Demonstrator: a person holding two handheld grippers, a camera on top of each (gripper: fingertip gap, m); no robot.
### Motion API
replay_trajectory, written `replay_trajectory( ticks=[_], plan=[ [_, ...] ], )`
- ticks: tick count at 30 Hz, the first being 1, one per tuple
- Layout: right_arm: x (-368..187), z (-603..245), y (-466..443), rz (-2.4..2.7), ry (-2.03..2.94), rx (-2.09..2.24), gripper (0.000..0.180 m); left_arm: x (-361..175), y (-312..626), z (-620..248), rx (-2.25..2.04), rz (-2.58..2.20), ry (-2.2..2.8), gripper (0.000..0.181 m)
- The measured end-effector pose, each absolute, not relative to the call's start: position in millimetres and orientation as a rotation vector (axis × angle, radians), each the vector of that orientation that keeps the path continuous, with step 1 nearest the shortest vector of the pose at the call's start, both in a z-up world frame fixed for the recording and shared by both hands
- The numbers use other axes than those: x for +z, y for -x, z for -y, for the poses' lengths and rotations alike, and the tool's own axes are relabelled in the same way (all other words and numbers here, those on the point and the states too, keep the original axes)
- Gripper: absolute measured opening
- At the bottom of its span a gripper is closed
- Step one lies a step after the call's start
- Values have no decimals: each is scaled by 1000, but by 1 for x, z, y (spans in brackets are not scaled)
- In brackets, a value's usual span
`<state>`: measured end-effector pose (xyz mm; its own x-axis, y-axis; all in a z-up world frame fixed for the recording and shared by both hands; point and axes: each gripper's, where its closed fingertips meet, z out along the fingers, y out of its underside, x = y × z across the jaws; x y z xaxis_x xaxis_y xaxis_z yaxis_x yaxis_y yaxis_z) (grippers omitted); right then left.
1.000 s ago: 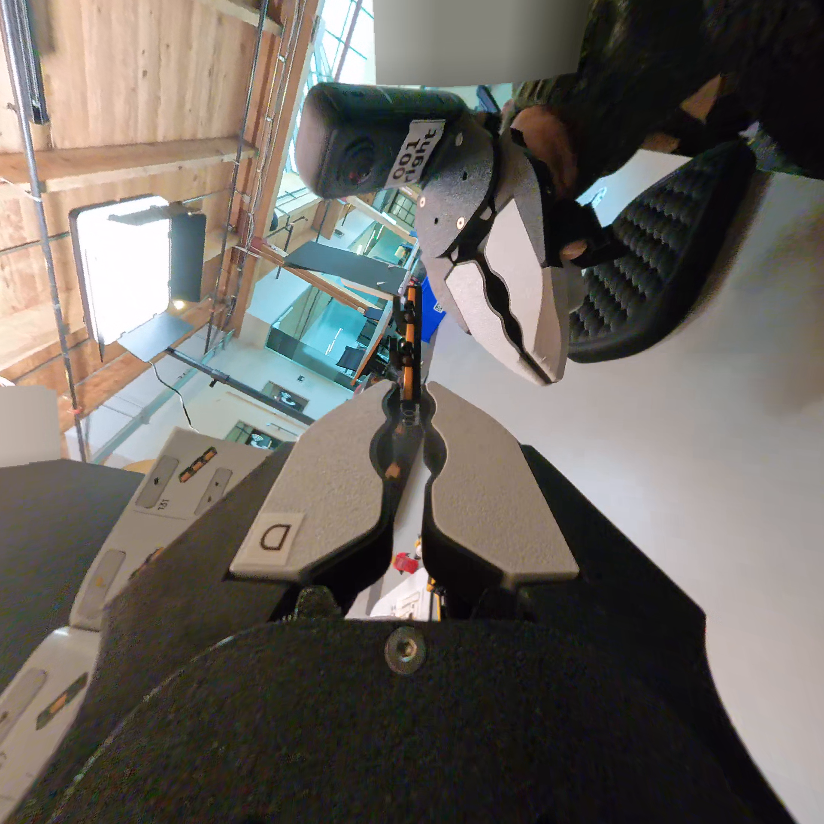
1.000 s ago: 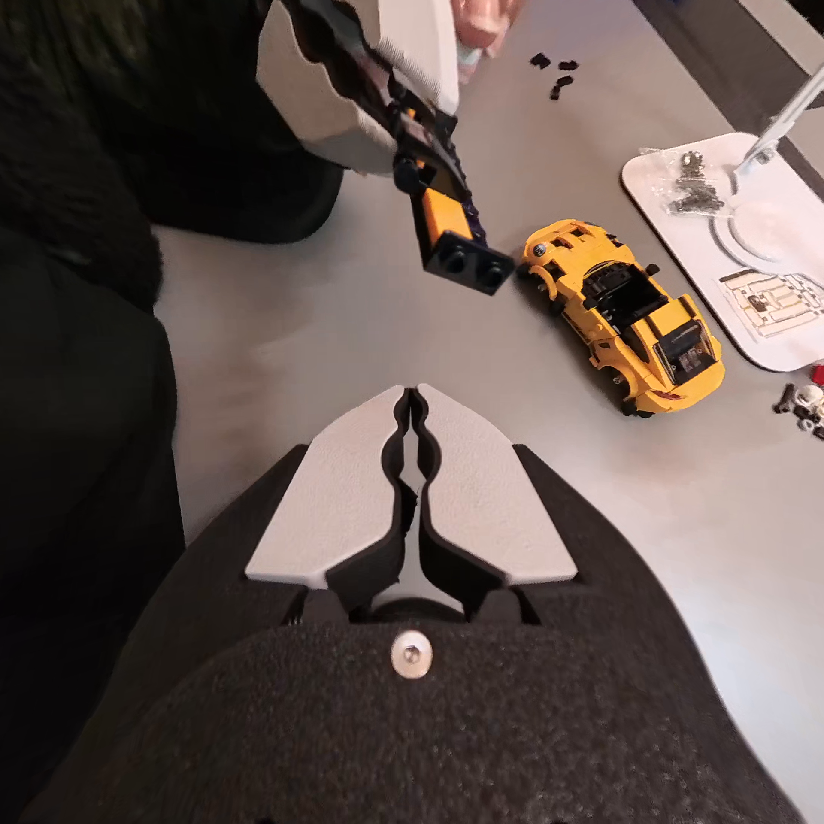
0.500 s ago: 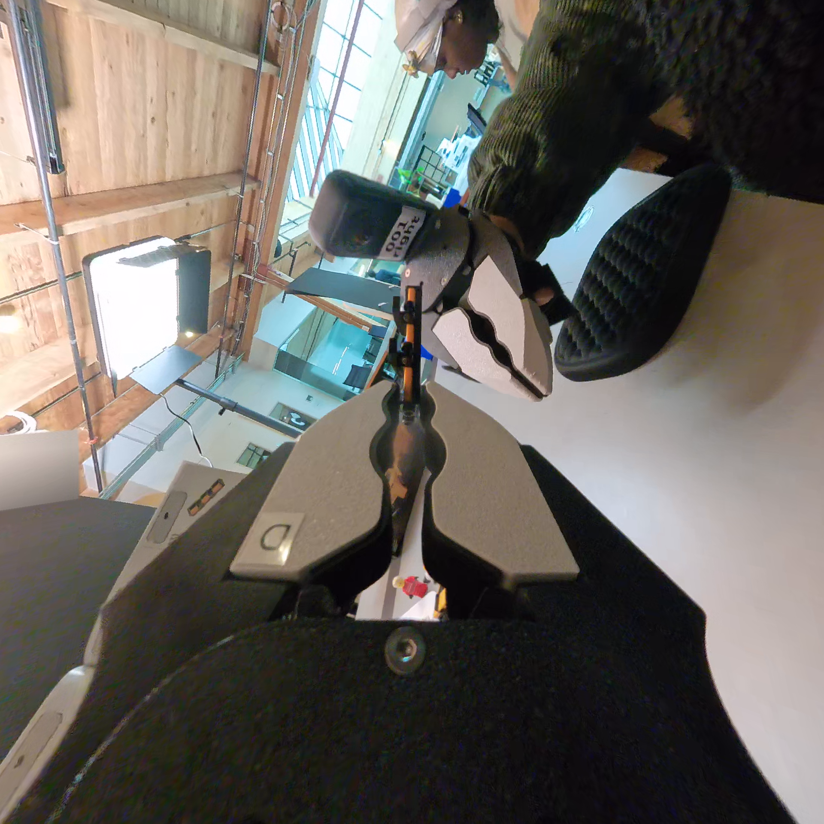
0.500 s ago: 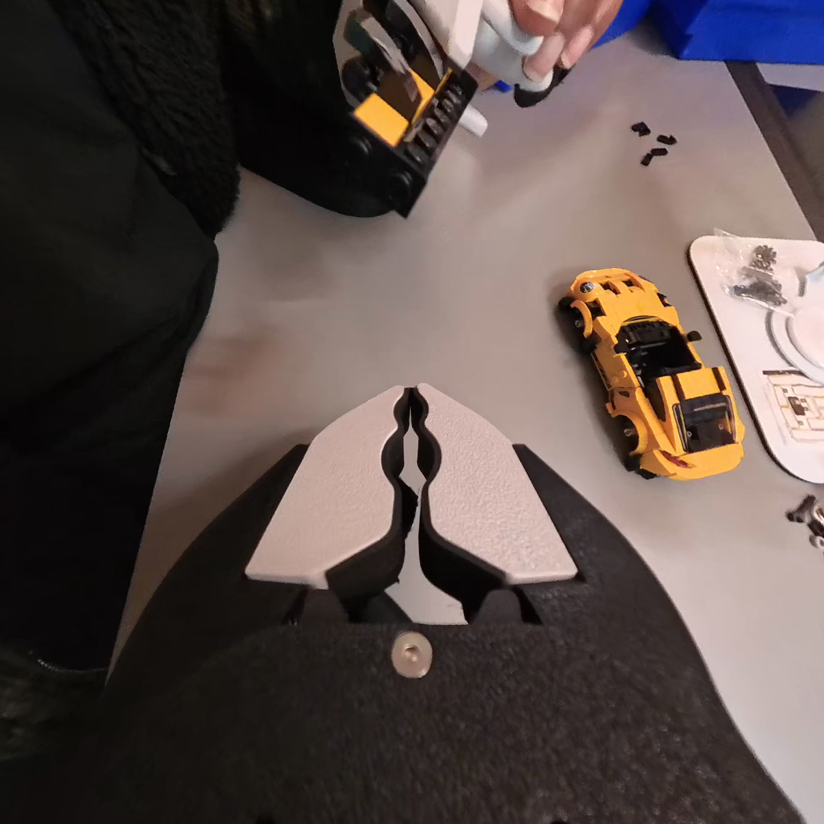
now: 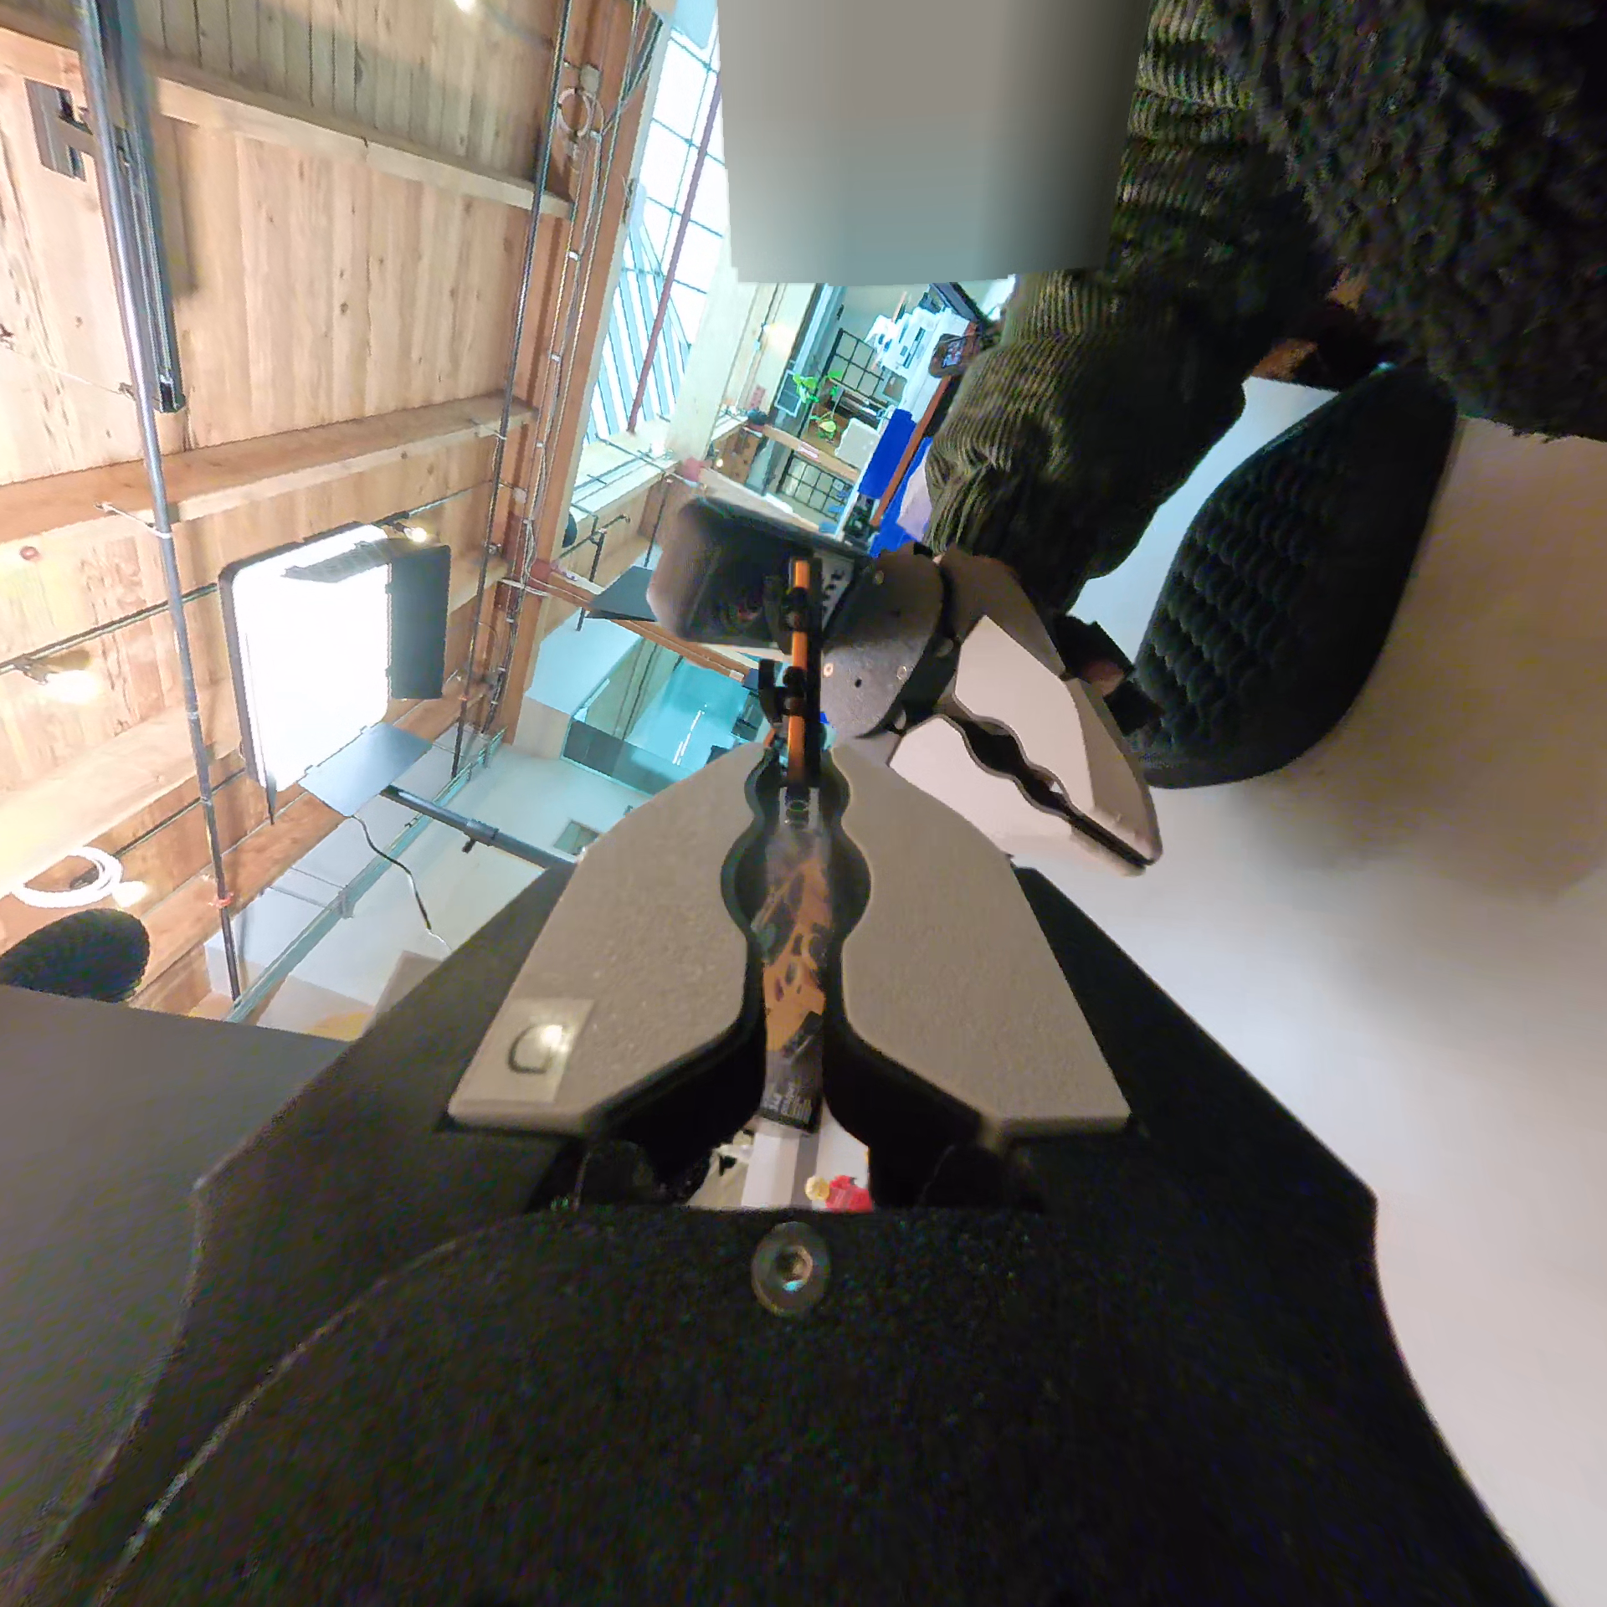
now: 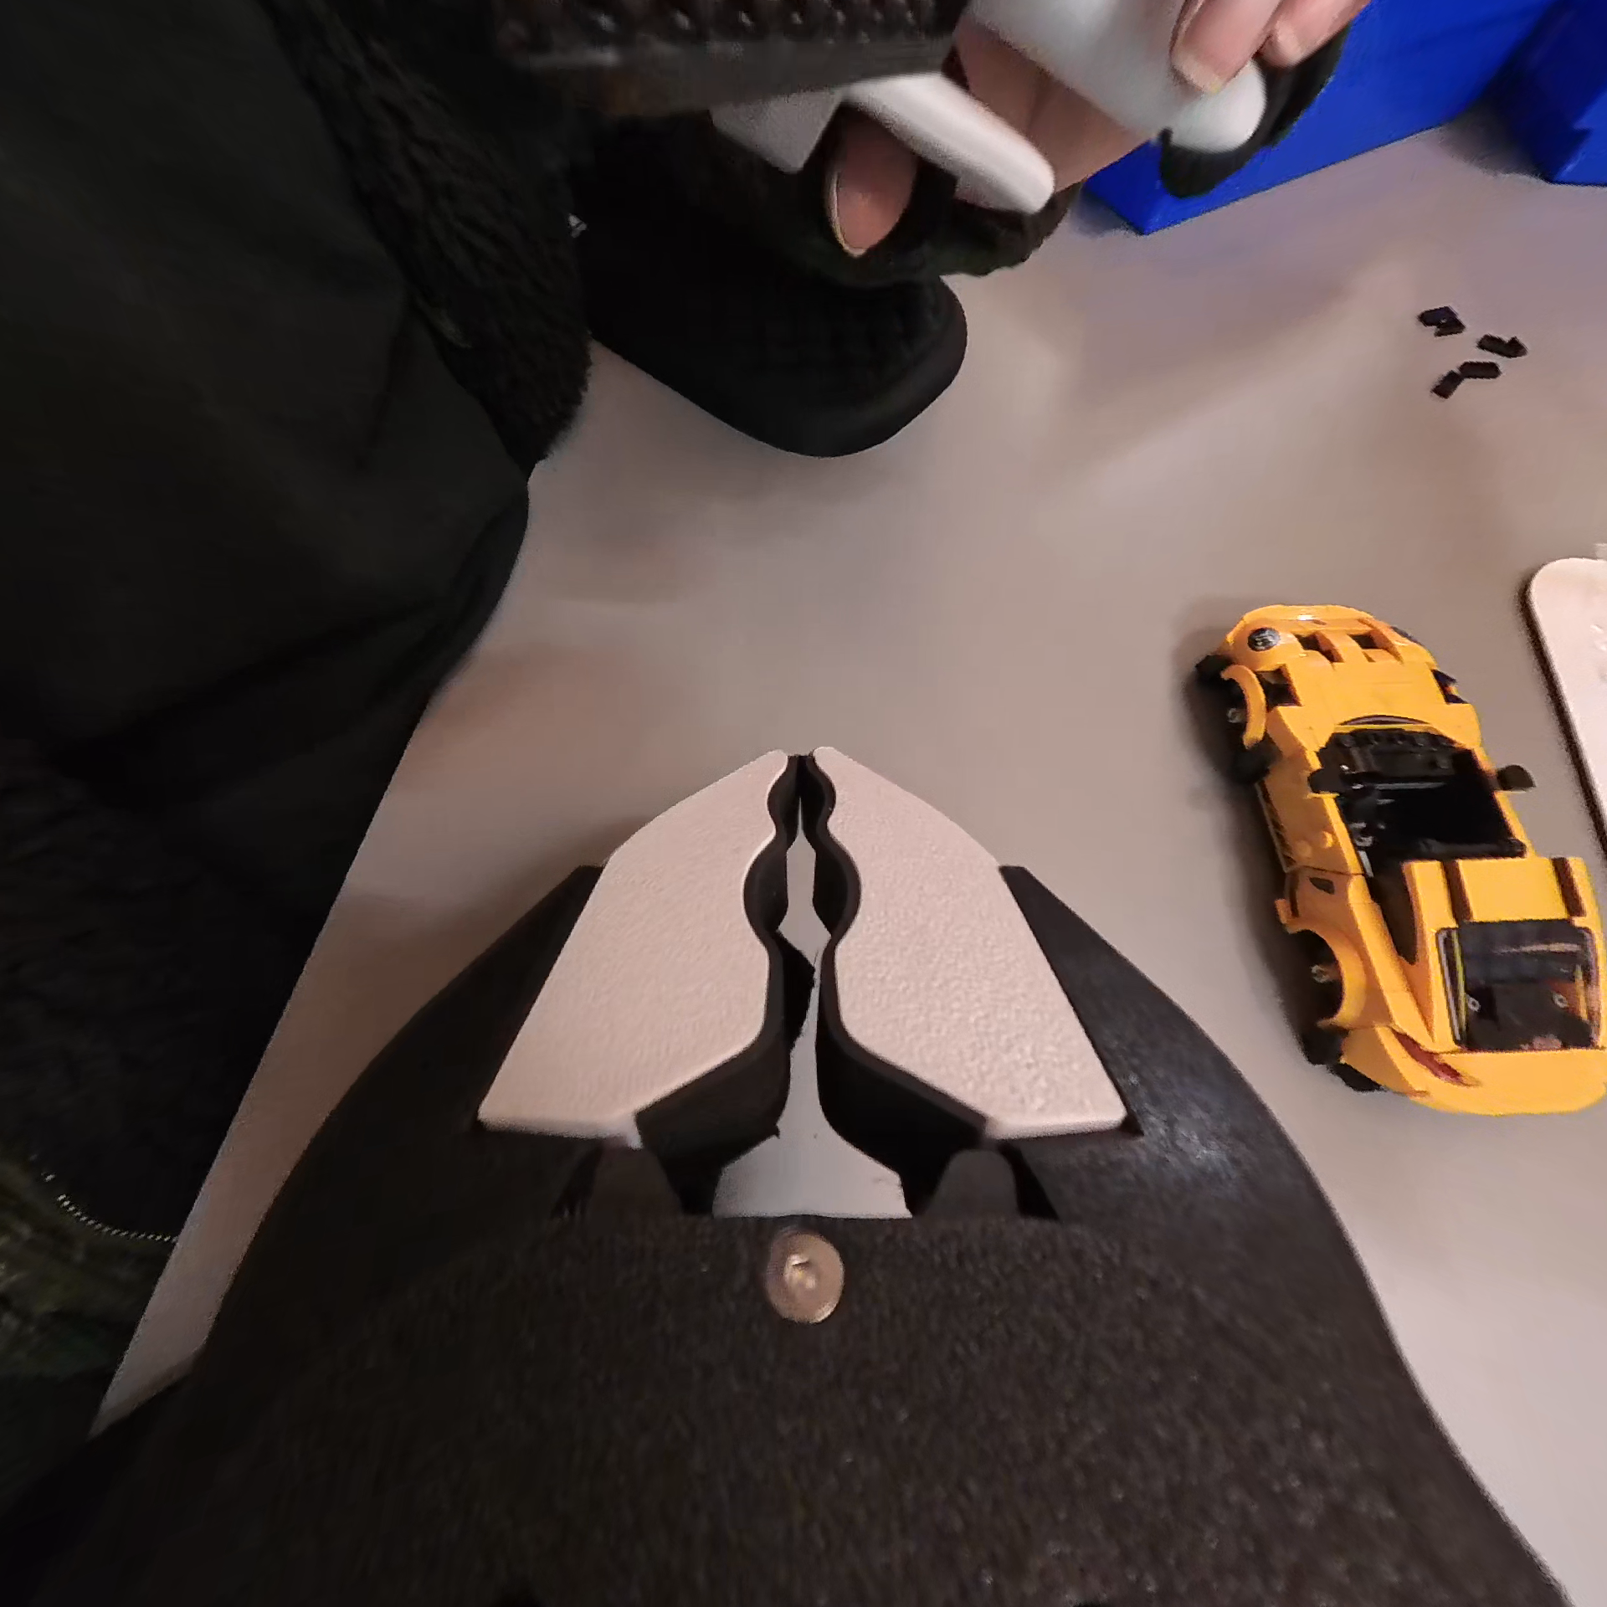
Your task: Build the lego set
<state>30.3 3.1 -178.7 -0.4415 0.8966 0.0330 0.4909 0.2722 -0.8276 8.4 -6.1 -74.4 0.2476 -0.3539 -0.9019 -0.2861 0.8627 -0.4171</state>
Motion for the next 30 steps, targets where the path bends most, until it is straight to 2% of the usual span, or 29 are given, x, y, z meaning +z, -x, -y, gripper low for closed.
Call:
replay_trajectory(
  ticks=[18,30],
  plan=[
    [-187,-13,-29,2090,1299,984,0,-70,-17,2,-65,-1405,544,8],
    [-184,-53,-21,1795,1470,808,0,-76,-10,-23,-3,-1360,647,8]
  ],
)
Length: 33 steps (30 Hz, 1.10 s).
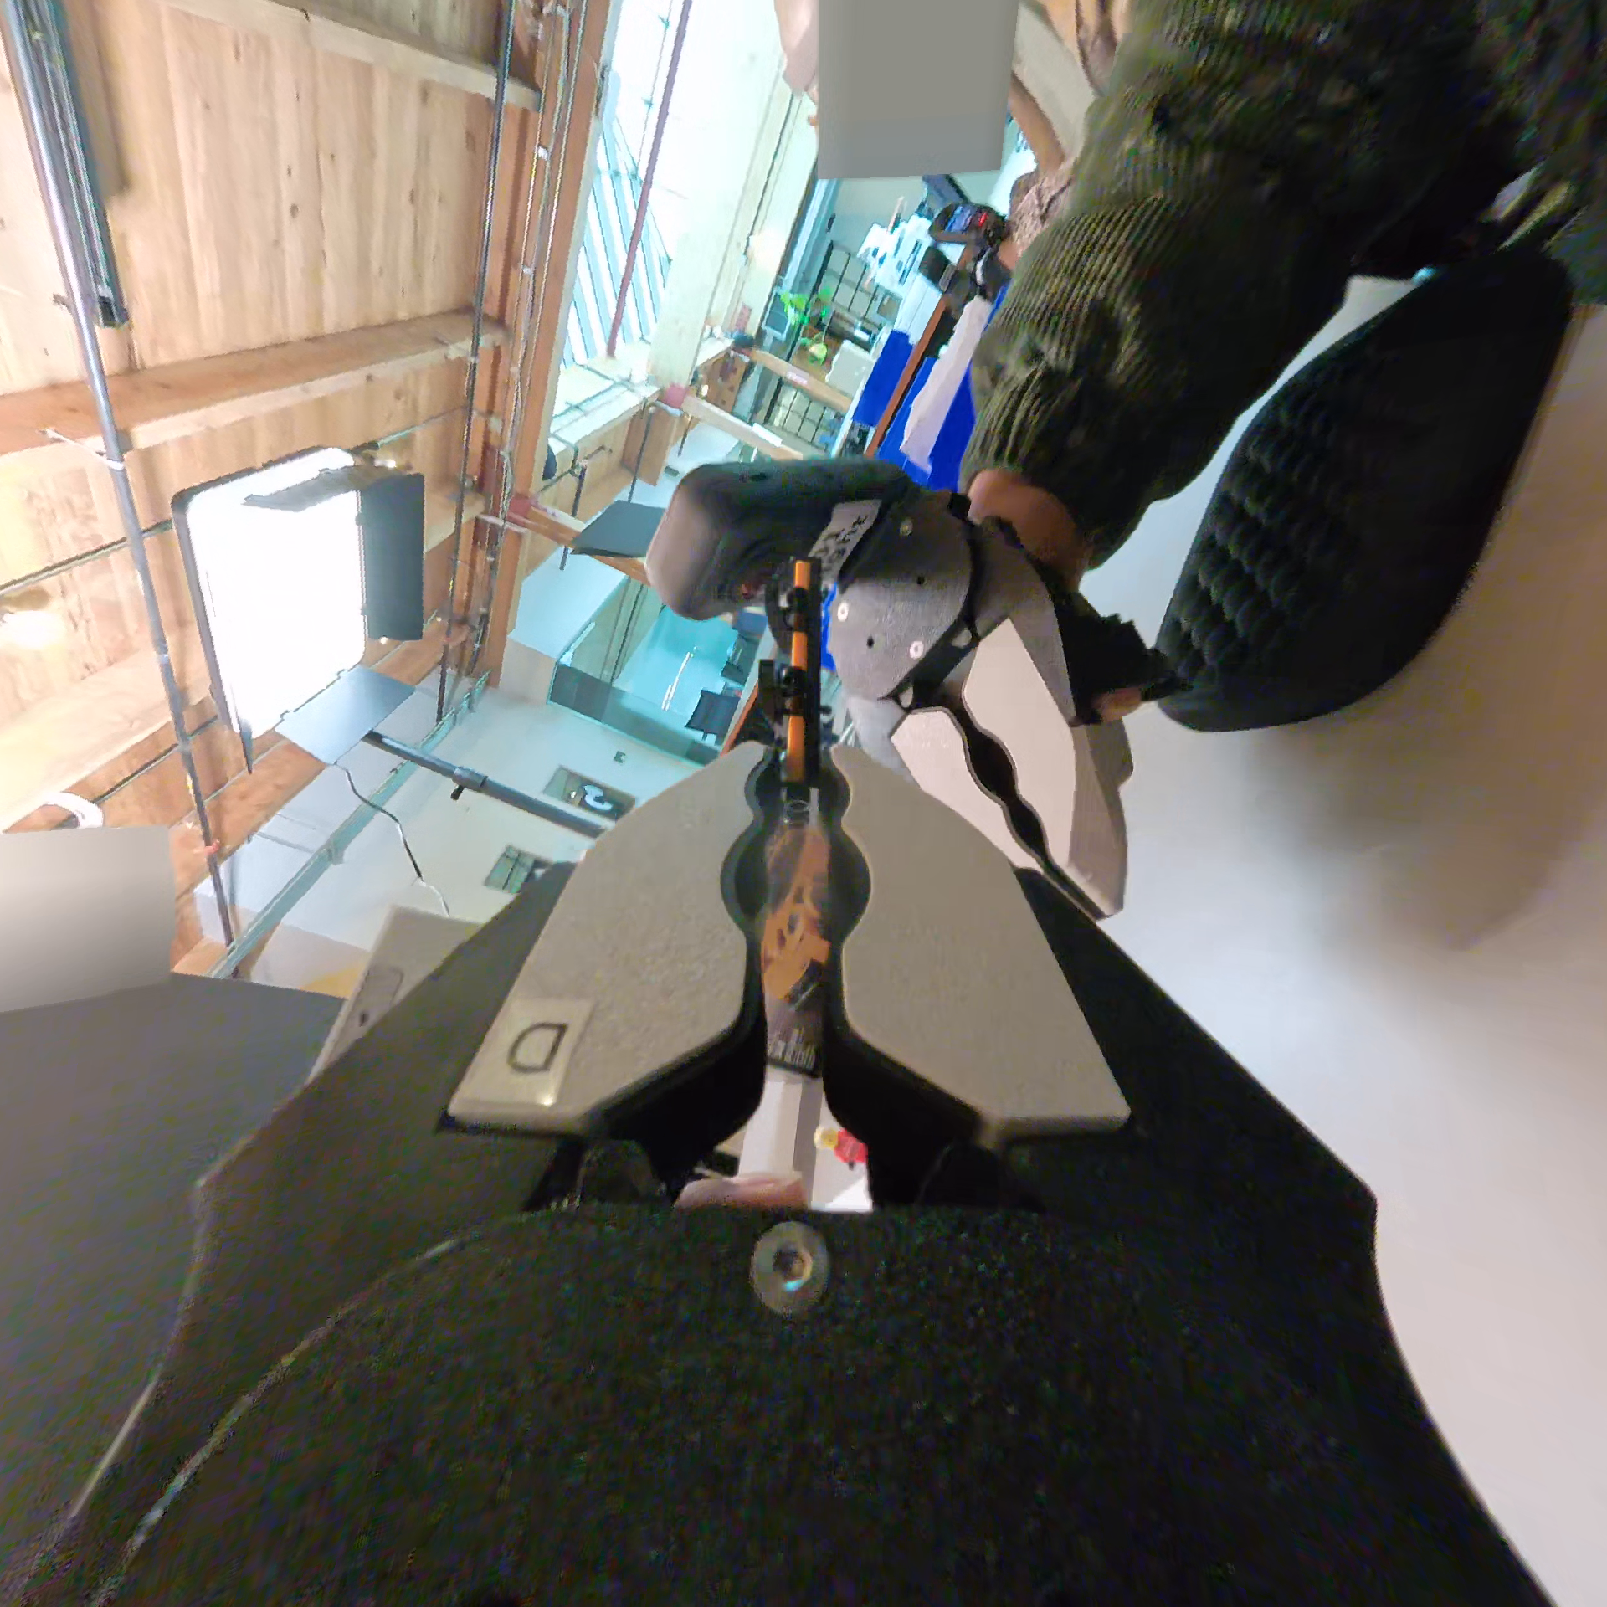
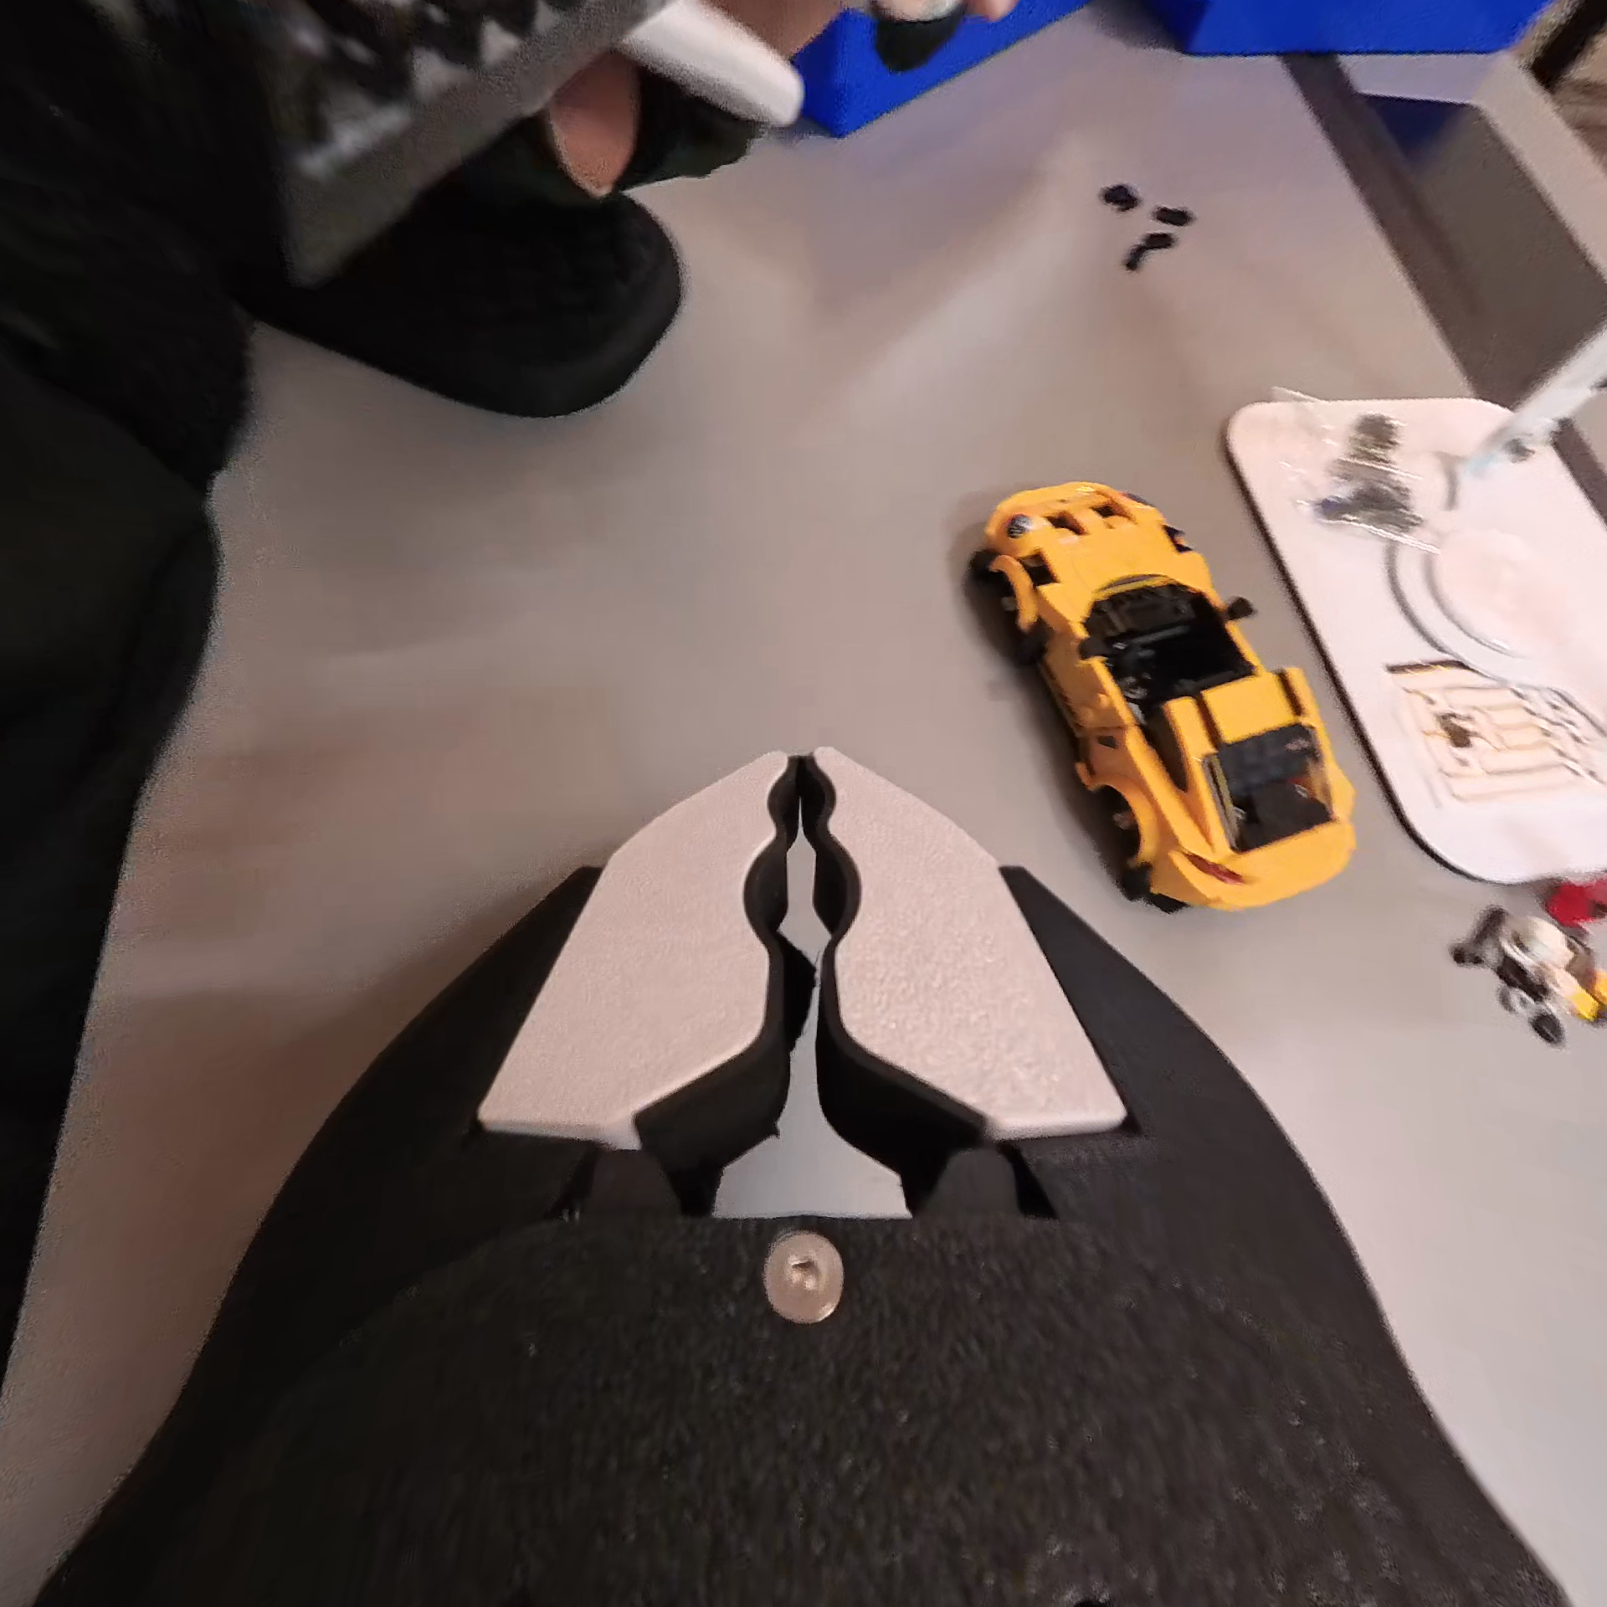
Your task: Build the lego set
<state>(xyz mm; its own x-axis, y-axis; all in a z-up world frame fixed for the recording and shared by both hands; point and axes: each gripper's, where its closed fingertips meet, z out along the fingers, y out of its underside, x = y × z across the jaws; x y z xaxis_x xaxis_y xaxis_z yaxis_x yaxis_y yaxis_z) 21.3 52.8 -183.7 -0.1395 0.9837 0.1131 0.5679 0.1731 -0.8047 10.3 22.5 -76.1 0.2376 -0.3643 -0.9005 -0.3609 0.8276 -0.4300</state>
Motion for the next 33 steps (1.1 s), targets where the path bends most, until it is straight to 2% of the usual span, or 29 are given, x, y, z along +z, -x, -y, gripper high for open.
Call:
replay_trajectory(
  ticks=[11,19,33],
  plan=[
    [-177,-81,-27,1400,1730,636,0,-89,-2,-56,94,-1314,846,8],
    [-182,-98,-40,1129,1874,529,0,-103,2,-71,-2,-1268,1099,8],
    [-162,-139,-48,889,1832,397,0,-148,11,-87,-723,-901,1822,8]
  ],
)
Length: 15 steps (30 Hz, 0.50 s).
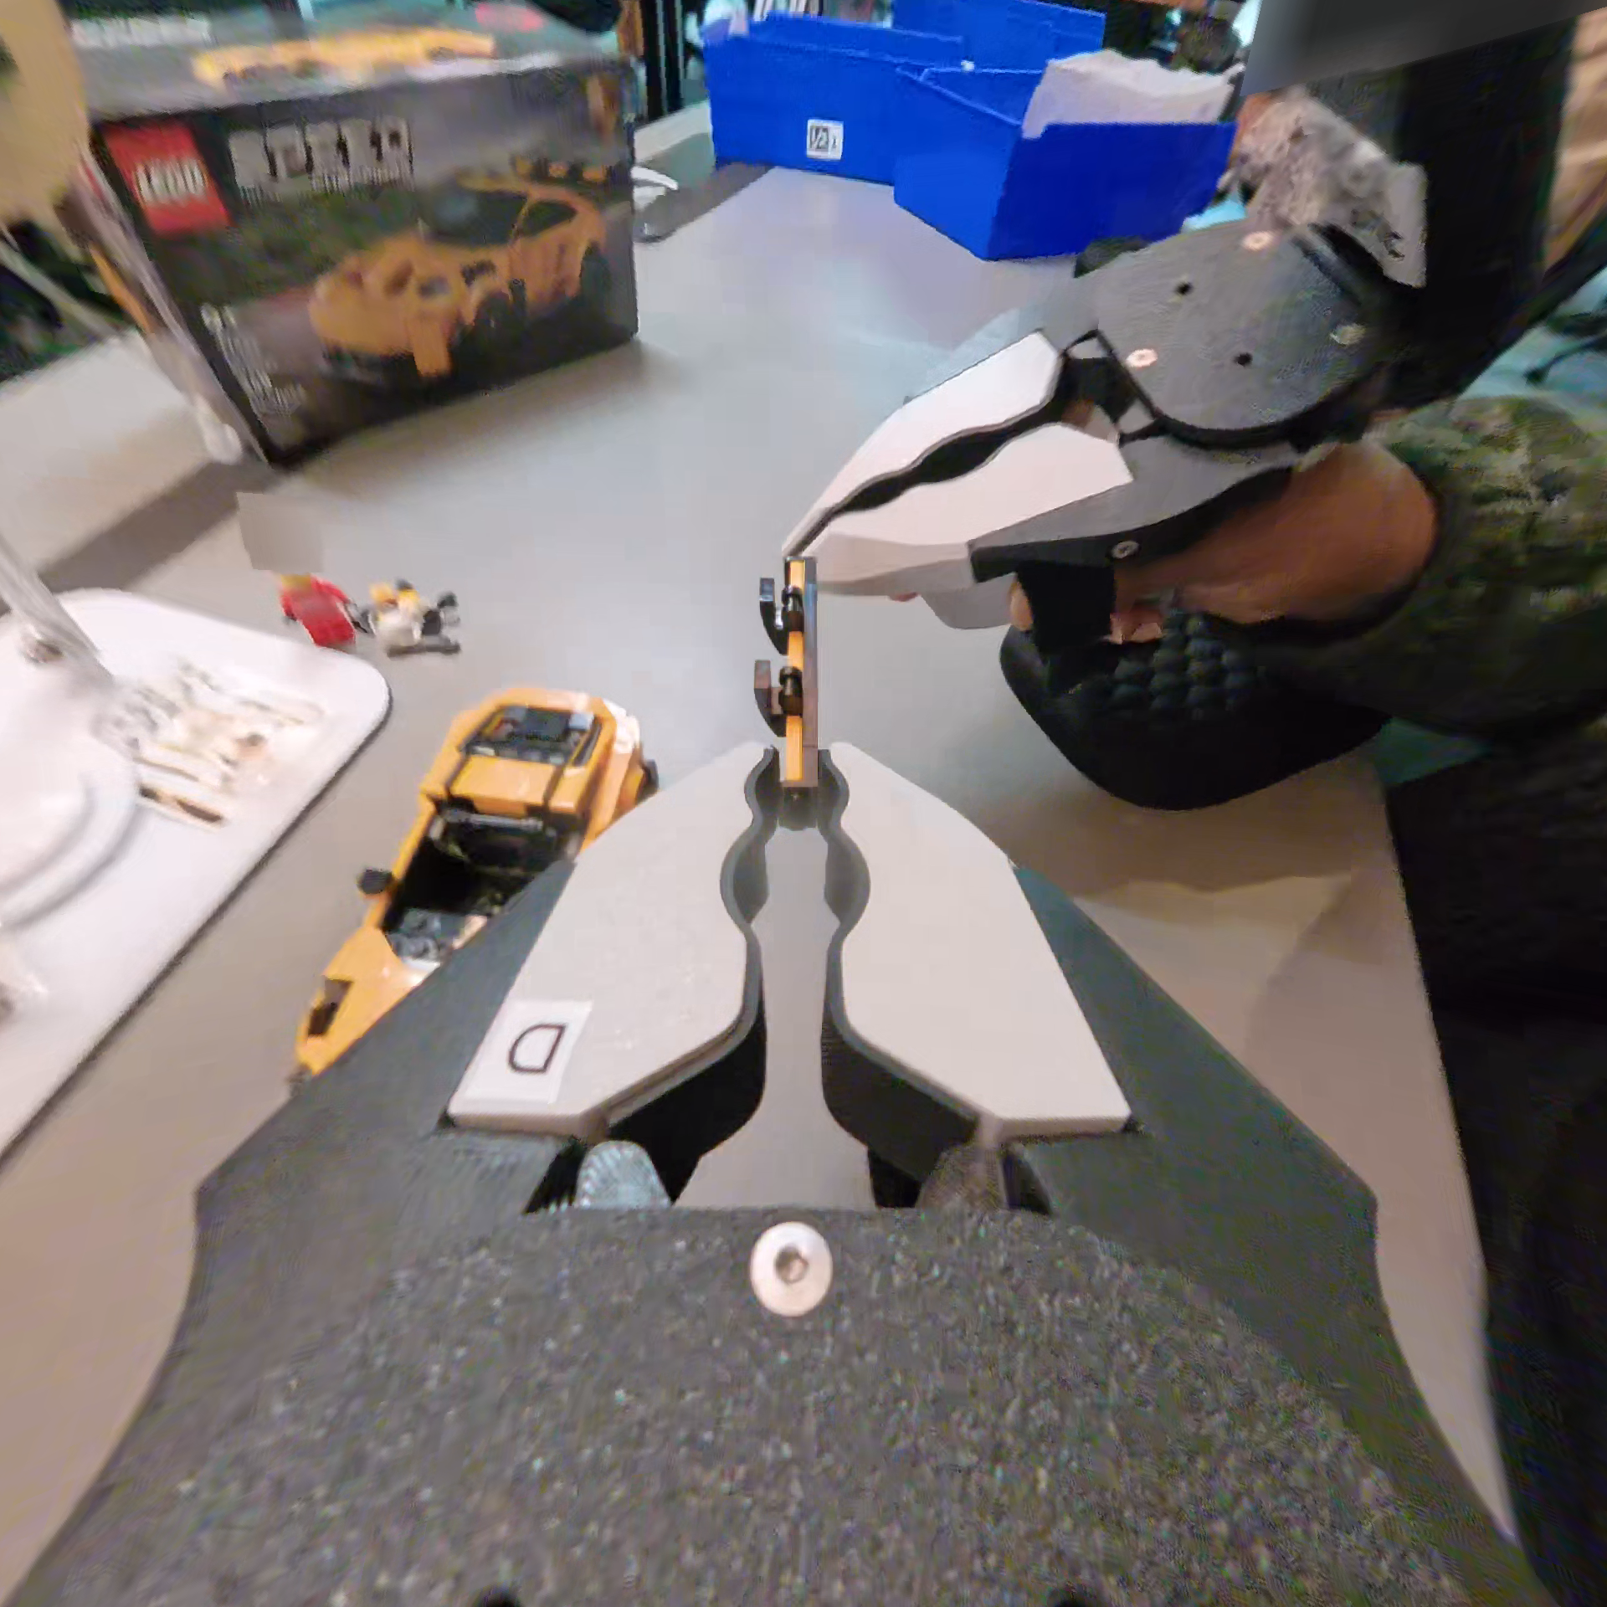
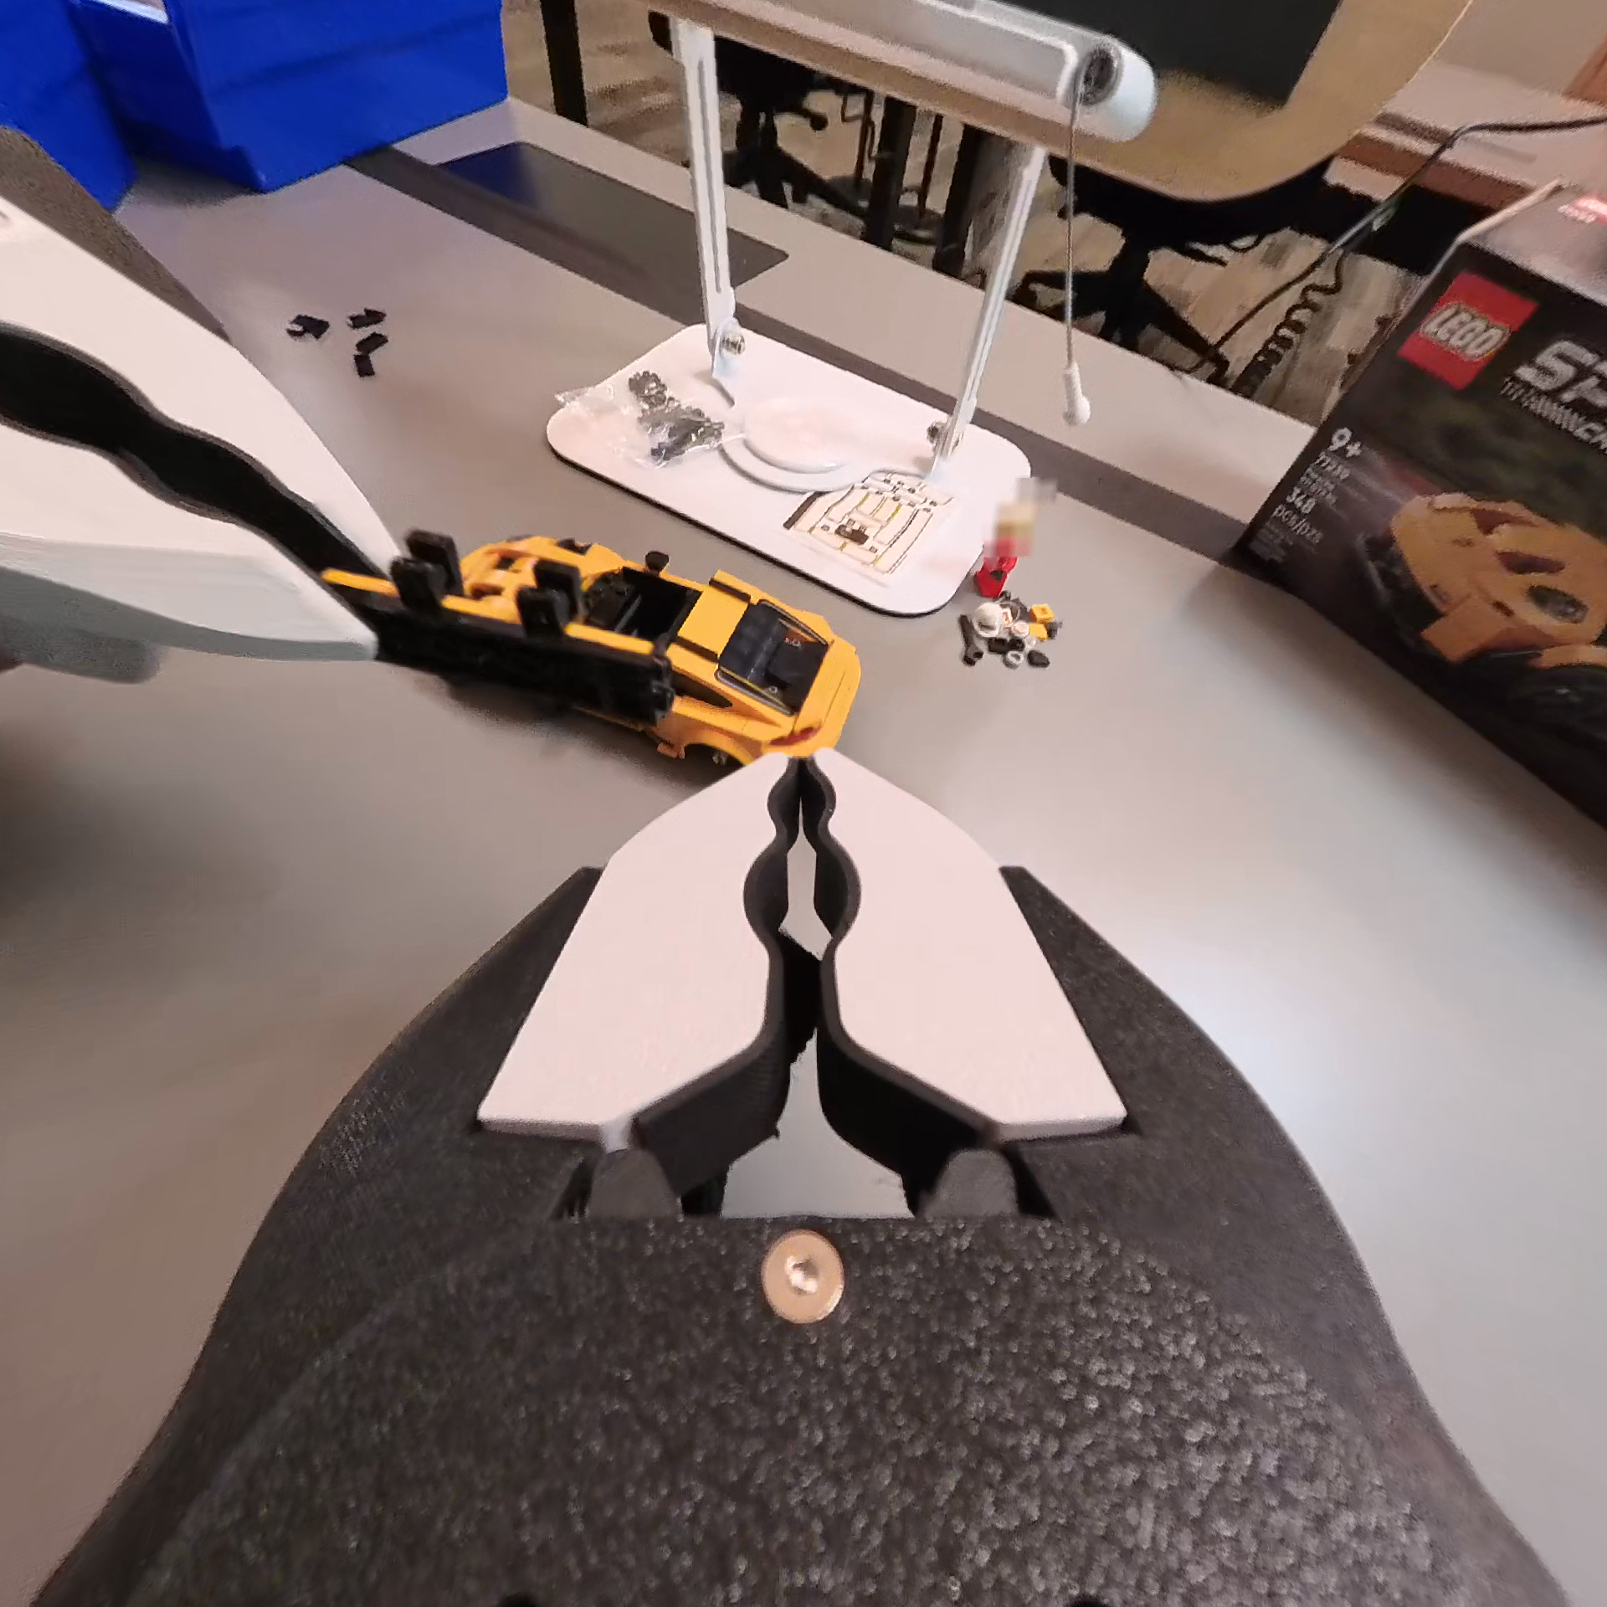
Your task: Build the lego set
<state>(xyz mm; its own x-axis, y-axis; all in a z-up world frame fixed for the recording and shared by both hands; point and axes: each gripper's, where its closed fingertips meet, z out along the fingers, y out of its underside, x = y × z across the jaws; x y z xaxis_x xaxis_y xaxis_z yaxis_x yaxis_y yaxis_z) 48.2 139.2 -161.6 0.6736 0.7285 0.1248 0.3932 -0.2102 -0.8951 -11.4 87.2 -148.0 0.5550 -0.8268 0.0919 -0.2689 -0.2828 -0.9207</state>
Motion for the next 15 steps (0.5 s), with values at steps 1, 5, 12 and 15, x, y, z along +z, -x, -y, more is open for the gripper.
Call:
replay_trajectory(
  ticks=[1,5,12,15],
  plan=[
    [-161,-140,-47,893,1823,385,0,-152,13,-89,-747,-872,1859,8],
    [-164,-140,-39,918,1798,361,0,-166,15,-94,-786,-818,1955,8],
    [-163,-120,-21,1126,1602,453,19,-184,23,-101,-663,-871,1972,8],
    [-163,-108,-15,1282,1496,426,28,-191,23,-100,-611,-935,1967,8]
  ],
)
